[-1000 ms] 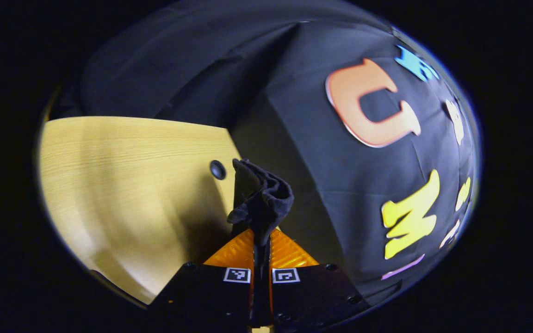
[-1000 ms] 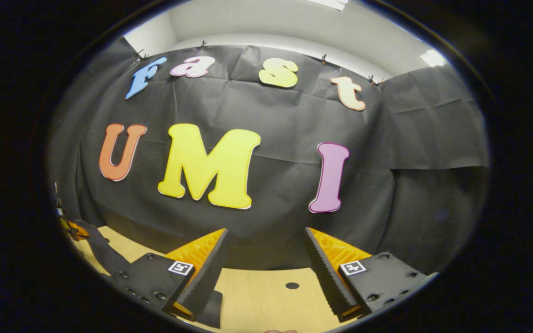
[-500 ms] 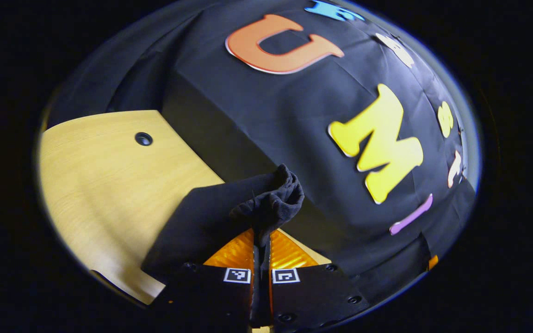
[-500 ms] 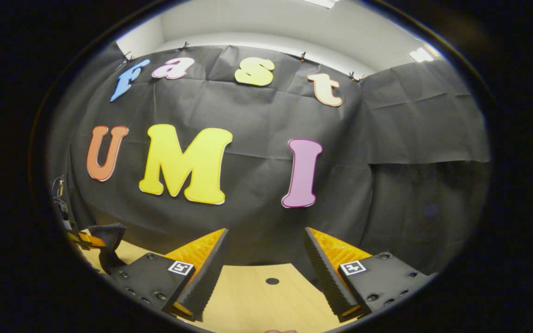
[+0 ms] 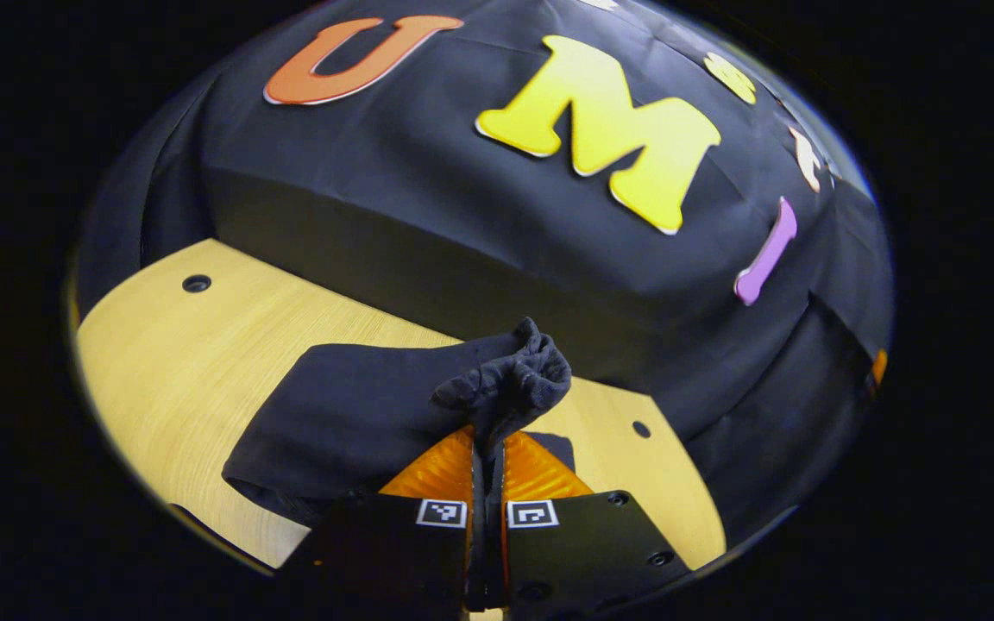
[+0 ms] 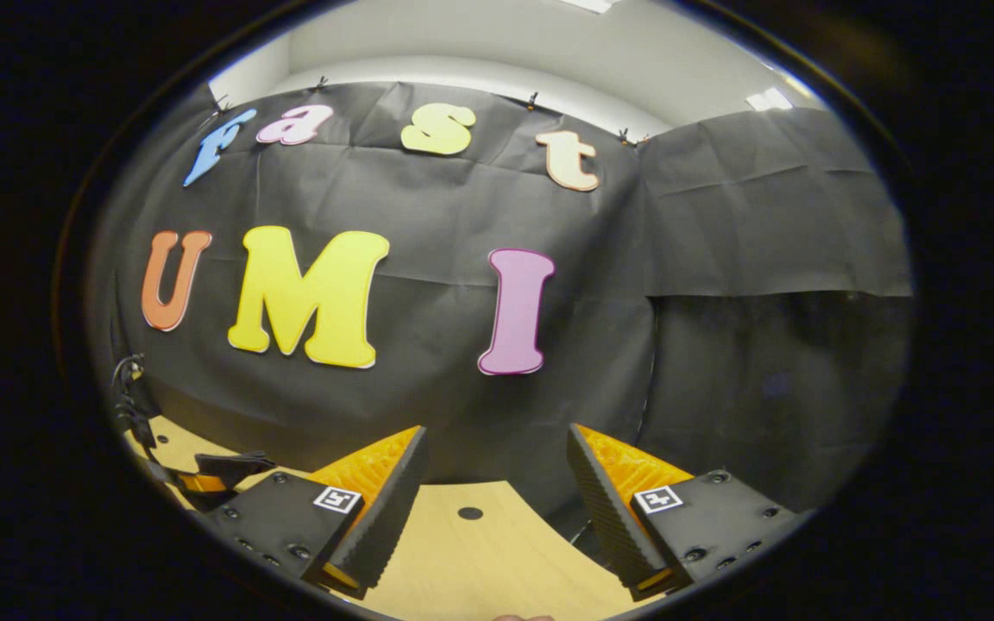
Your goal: Grasp the waist and the cuffs of the jeans and fold them to make the two legs overlap; first hold the waist and fold one-third of the jeans toward the cuffs, then hold the cuffs and fold the remaining one-third in the same direction to finish folding.
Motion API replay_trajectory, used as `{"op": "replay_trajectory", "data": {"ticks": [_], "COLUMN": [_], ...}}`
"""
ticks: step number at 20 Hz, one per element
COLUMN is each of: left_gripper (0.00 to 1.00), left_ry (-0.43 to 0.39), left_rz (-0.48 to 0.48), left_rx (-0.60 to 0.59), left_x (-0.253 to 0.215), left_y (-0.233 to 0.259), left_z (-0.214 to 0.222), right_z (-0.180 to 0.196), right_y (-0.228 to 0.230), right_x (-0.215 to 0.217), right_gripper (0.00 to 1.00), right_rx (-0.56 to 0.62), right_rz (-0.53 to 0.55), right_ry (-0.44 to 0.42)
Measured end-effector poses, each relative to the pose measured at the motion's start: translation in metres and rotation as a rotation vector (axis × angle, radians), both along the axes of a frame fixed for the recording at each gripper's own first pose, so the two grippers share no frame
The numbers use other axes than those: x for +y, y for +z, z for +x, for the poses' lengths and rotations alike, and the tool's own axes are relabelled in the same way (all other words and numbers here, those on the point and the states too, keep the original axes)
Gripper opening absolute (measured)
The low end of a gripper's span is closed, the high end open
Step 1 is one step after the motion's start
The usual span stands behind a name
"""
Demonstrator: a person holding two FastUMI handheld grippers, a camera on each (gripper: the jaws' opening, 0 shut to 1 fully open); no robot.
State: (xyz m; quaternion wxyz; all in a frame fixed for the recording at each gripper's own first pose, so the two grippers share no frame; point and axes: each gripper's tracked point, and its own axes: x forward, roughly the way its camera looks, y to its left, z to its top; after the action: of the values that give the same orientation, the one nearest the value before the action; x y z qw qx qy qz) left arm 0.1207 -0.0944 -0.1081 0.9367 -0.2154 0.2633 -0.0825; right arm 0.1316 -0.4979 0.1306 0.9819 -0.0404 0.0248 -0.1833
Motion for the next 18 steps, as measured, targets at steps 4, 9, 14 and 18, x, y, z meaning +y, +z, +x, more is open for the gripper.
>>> {"op": "replay_trajectory", "data": {"ticks": [4,9,14,18], "left_gripper": [0.04,0.04,0.73,1.00], "left_ry": [-0.053,-0.113,-0.234,-0.318], "left_rz": [0.134,0.266,0.270,0.282], "left_rx": [0.012,0.015,-0.008,-0.098], "left_x": [-0.006,-0.014,-0.054,-0.086], "left_y": [-0.025,-0.049,-0.051,-0.027], "left_z": [-0.003,-0.015,-0.034,-0.053], "right_z": [-0.011,-0.019,-0.023,-0.031], "right_y": [0.001,-0.001,-0.010,-0.012], "right_x": [-0.014,-0.018,-0.012,-0.010], "right_gripper": [0.98,0.98,0.99,0.99], "right_rx": [0.003,0.007,0.033,0.042], "right_rz": [0.008,0.003,0.005,-0.005], "right_ry": [-0.034,-0.050,-0.041,-0.039]}}
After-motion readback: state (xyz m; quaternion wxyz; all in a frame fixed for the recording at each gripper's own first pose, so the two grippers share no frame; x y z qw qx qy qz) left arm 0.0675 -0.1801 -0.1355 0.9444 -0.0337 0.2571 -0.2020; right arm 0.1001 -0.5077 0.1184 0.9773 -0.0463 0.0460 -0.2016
